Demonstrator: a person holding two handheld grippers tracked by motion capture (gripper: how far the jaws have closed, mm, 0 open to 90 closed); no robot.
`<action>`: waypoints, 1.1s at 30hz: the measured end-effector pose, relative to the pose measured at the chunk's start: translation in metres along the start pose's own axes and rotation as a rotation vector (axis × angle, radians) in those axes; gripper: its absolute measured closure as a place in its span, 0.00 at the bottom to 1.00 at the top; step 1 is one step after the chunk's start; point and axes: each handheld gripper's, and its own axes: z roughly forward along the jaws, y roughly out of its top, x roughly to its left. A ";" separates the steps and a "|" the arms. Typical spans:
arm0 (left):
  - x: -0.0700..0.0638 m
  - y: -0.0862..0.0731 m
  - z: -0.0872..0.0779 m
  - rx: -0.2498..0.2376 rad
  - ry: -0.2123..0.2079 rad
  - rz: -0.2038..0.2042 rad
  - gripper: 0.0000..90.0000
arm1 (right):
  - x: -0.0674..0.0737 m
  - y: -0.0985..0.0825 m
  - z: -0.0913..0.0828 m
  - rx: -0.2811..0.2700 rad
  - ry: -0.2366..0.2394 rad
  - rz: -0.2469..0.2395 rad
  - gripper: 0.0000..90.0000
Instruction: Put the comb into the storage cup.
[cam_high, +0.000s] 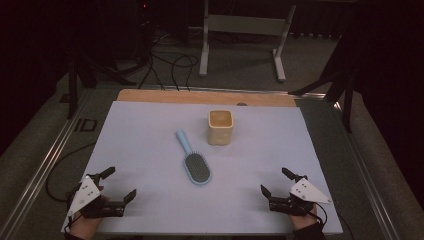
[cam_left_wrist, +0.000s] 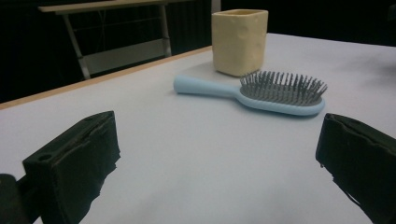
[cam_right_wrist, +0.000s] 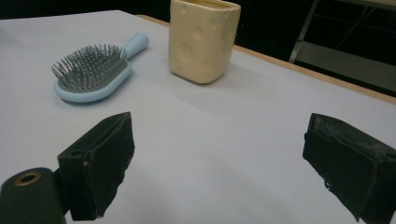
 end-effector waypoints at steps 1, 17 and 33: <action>0.000 0.000 0.000 -0.002 0.001 0.002 0.00 | 0.001 0.000 0.000 0.008 0.000 -0.005 0.10; -0.007 0.009 0.003 0.023 -0.031 0.041 0.00 | 0.003 0.001 0.000 0.010 -0.005 -0.010 0.10; -0.009 0.022 0.004 0.016 -0.052 0.029 0.00 | 0.005 0.003 -0.002 -0.002 -0.015 -0.018 0.10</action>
